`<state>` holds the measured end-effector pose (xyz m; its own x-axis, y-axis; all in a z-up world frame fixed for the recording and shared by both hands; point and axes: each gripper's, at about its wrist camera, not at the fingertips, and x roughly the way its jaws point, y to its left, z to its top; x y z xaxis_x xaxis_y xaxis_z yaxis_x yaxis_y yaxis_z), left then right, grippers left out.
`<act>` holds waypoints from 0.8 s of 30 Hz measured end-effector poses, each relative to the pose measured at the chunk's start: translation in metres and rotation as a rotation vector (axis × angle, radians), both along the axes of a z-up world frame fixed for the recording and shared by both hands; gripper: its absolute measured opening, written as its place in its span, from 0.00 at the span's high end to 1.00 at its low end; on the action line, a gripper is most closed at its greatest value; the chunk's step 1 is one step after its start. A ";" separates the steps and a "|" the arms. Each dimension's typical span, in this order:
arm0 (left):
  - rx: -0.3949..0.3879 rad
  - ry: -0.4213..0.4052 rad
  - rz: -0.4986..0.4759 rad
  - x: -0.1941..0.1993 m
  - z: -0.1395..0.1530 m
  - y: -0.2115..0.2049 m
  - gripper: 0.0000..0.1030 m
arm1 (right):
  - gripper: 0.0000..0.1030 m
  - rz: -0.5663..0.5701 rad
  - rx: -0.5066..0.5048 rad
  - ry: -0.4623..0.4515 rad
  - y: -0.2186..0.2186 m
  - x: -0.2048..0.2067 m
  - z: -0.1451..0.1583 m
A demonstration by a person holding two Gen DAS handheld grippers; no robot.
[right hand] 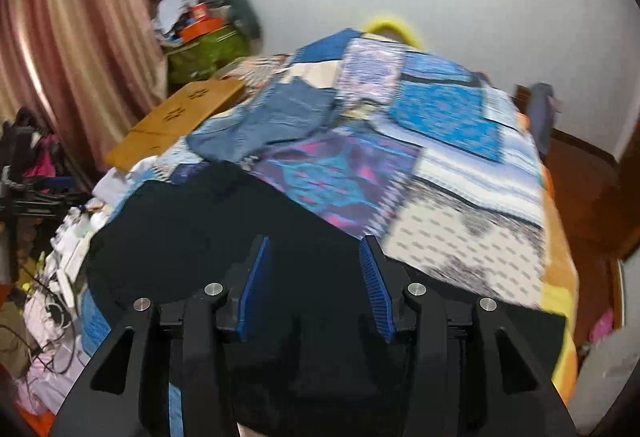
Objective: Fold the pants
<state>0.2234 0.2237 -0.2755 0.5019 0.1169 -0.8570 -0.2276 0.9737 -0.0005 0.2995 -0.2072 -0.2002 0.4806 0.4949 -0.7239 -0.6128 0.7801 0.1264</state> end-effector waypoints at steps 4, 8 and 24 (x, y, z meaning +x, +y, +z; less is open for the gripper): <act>-0.076 0.023 -0.014 0.027 -0.022 0.016 0.24 | 0.58 0.062 -0.015 0.022 0.046 0.014 -0.004; -0.167 0.059 -0.034 0.053 -0.048 0.028 0.26 | 0.58 0.123 -0.031 0.067 0.088 0.034 -0.017; -0.281 0.025 -0.076 0.064 -0.077 0.036 0.77 | 0.75 0.294 -0.093 0.308 0.193 0.089 -0.088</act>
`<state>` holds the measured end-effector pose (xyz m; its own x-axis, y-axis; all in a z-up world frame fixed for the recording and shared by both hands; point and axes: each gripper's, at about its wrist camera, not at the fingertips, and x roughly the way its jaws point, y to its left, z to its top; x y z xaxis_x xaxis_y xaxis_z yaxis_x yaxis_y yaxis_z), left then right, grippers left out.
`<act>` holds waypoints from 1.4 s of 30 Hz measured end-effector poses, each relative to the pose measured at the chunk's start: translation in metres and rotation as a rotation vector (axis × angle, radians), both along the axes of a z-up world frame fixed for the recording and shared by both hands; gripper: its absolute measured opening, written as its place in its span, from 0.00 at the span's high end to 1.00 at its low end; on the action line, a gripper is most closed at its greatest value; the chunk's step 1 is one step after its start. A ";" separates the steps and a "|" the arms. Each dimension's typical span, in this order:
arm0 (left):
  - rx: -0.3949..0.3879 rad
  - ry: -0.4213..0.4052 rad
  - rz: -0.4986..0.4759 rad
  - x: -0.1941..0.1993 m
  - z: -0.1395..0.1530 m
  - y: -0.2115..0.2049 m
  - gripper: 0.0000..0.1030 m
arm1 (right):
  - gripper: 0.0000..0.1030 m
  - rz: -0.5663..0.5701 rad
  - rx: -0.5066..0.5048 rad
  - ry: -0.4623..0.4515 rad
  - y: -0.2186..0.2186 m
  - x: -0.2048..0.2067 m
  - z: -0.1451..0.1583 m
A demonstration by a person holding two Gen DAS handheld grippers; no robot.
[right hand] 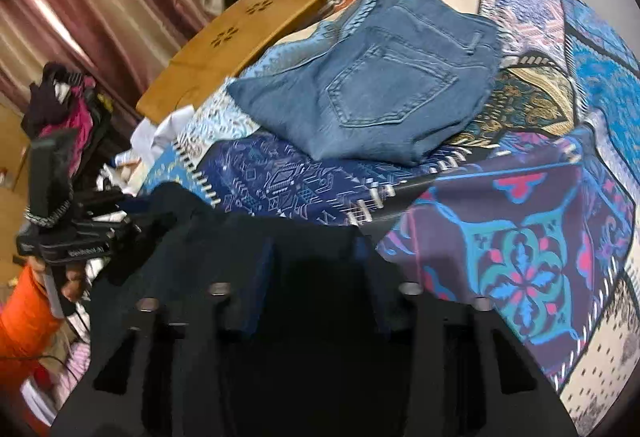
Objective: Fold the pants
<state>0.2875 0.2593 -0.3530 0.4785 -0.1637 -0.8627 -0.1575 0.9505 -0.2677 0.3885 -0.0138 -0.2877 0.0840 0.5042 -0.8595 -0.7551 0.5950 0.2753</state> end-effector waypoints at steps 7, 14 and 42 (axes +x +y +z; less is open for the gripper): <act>0.127 -0.033 0.035 -0.011 0.016 0.003 0.82 | 0.94 0.068 -0.039 -0.169 0.000 -0.022 0.011; 0.197 0.057 0.006 0.001 0.013 -0.001 0.71 | 0.87 0.031 -0.087 -0.171 0.005 -0.016 0.007; 0.249 -0.099 -0.181 -0.133 0.090 -0.145 0.42 | 0.54 -0.109 0.079 -0.369 -0.143 -0.175 0.088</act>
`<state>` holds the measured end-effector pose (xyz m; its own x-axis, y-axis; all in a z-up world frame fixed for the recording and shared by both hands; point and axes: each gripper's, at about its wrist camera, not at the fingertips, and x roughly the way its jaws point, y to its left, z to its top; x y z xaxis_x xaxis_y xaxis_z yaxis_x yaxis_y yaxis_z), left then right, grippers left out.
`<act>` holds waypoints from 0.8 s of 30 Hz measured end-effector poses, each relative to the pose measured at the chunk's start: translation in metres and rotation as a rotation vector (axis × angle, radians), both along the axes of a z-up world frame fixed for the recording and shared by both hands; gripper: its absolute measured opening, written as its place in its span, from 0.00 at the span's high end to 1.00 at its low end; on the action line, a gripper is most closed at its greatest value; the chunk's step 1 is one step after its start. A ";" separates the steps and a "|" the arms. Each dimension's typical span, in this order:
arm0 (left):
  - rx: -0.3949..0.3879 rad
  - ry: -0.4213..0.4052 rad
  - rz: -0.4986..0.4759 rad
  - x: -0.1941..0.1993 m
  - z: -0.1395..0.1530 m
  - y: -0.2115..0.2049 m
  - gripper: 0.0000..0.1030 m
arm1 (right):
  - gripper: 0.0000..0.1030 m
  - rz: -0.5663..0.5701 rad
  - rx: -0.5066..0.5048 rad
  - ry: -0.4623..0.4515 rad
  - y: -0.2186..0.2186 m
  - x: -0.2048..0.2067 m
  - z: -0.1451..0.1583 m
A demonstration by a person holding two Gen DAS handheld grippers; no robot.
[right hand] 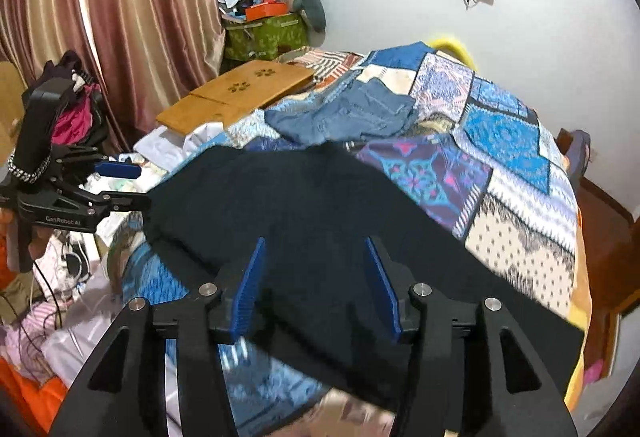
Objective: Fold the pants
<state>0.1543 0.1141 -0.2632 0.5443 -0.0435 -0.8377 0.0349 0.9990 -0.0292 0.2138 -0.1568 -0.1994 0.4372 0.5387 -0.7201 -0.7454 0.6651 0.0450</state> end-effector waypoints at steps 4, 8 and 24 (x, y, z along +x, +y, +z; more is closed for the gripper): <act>0.015 0.034 -0.033 0.001 -0.015 -0.015 0.42 | 0.54 -0.003 -0.014 0.021 -0.006 -0.013 -0.013; 0.051 0.036 -0.062 0.009 -0.025 -0.026 0.42 | 0.54 0.001 -0.060 0.040 -0.007 -0.015 -0.030; 0.086 -0.043 -0.080 0.011 -0.017 -0.031 0.88 | 0.83 0.057 -0.063 -0.025 0.011 -0.023 -0.048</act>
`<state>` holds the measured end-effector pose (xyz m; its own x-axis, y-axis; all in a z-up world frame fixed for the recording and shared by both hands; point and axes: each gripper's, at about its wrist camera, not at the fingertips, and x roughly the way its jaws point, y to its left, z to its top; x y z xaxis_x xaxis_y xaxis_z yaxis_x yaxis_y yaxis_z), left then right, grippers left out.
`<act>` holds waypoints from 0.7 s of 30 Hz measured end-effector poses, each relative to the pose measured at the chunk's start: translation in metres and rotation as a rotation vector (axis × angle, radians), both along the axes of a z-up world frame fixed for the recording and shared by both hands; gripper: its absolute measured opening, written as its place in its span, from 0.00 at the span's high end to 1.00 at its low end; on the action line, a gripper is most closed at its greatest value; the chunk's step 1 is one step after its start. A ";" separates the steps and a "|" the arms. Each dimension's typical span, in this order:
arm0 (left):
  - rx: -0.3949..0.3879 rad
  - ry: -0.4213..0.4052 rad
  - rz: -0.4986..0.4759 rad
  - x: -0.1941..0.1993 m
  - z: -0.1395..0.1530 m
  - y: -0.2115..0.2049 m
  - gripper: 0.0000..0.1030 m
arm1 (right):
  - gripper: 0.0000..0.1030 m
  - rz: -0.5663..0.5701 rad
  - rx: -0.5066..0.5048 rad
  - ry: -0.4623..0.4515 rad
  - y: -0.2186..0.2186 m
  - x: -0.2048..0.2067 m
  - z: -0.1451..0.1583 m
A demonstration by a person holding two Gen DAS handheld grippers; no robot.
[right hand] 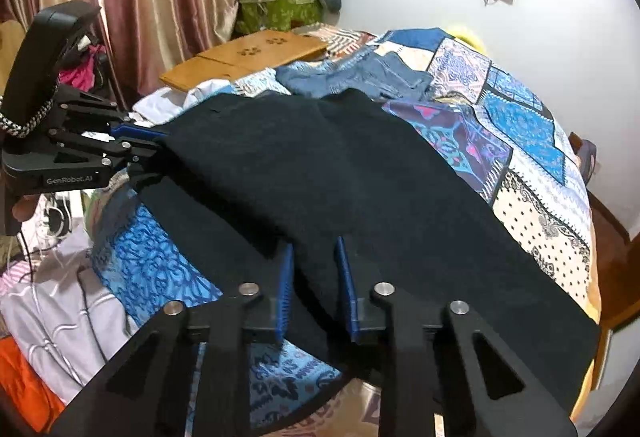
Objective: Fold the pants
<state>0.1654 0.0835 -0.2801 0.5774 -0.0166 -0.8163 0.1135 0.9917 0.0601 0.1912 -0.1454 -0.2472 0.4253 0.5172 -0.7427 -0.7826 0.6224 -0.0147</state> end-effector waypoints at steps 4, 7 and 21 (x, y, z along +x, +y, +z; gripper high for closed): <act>-0.009 0.004 -0.012 -0.009 0.002 0.000 0.90 | 0.86 0.018 0.010 0.023 -0.002 -0.005 0.003; -0.032 0.022 -0.008 -0.012 -0.004 0.002 0.90 | 0.87 0.038 0.008 0.048 -0.004 -0.010 0.002; -0.122 0.008 0.063 -0.033 0.017 0.037 0.85 | 0.61 -0.005 0.123 0.169 -0.022 -0.005 0.023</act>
<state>0.1325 0.1207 -0.2633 0.5735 -0.0798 -0.8153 0.0505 0.9968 -0.0621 0.1857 -0.1671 -0.2246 0.3026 0.6070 -0.7349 -0.7646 0.6149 0.1931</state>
